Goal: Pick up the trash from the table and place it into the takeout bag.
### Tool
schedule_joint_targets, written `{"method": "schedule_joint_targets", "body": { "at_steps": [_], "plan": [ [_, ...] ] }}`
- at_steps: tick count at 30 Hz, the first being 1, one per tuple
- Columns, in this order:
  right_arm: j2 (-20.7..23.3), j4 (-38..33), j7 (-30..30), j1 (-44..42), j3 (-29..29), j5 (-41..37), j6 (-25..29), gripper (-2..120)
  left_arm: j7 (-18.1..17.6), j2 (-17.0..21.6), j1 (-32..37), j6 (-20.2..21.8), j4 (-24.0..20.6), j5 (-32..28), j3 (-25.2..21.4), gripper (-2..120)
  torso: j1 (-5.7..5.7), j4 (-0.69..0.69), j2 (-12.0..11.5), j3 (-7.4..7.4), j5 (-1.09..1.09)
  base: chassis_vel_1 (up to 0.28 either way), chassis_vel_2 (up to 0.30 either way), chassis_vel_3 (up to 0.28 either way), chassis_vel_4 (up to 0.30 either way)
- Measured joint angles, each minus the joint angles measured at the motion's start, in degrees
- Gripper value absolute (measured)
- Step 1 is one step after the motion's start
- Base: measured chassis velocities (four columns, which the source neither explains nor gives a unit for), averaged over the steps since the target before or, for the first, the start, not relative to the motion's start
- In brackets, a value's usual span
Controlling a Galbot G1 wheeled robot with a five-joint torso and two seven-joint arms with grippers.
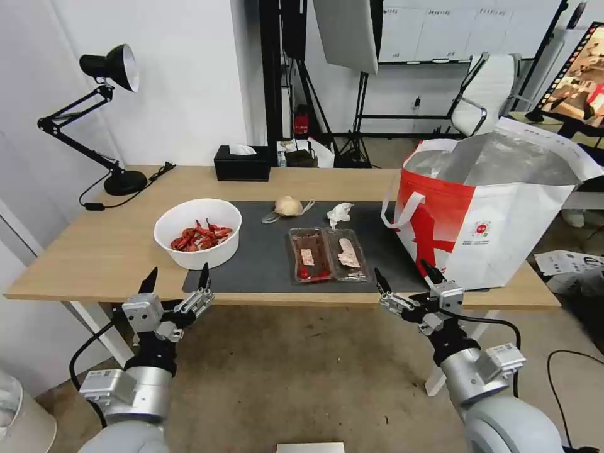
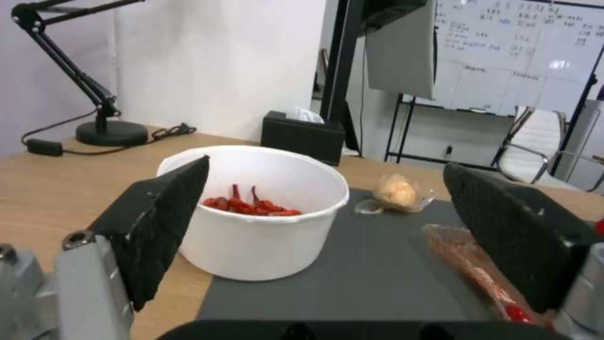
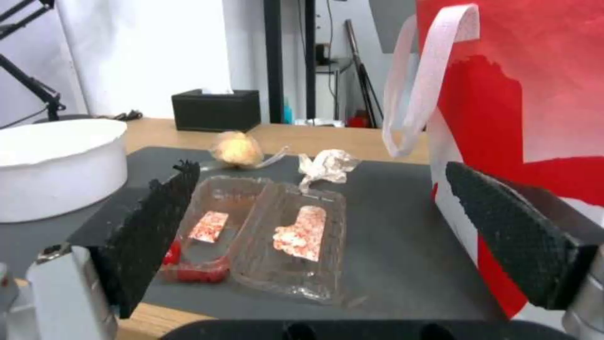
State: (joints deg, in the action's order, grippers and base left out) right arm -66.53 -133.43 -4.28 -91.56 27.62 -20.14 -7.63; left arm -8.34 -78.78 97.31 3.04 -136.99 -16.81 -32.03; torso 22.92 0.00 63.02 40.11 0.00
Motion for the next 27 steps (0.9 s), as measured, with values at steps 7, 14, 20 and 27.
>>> {"method": "schedule_joint_targets", "body": {
  "at_steps": [7, 14, 20, 27],
  "plan": [
    [-0.4, 0.3, 0.2, -0.2, -0.3, 0.3, -0.1, 100, 0.3, -0.1, 0.0, 0.1, 0.2, 0.1, 0.1, 100, 0.0, 0.0, 0.0, 0.0, 0.0, 0.0, 0.0, 0.0, 0.0],
    [-0.5, 0.2, 0.1, -0.1, -0.9, -1.6, -1.1, 100, 0.5, 0.1, 0.1, 0.4, 0.2, 0.1, 0.0, 100, 0.0, 0.0, 0.0, 0.0, 0.0, 0.0, 0.0, 0.0, 0.0],
    [-0.2, -1.0, -3.2, 1.3, -2.5, -13.4, -4.9, 100, 0.8, 0.3, 0.4, 1.2, -0.1, 0.1, -0.1, 100, 0.0, 0.0, 0.0, 0.0, 0.0, 0.0, 0.0, 0.0, 0.0],
    [-1.4, -4.0, -18.6, 6.6, -4.2, -49.0, -9.3, 100, 0.9, 2.2, -1.4, 1.7, 1.2, -1.6, 0.2, 100, 0.0, 0.02, 0.0, 0.0, -0.01, 0.0, 0.0, 0.0, 0.0]
  ]
}}
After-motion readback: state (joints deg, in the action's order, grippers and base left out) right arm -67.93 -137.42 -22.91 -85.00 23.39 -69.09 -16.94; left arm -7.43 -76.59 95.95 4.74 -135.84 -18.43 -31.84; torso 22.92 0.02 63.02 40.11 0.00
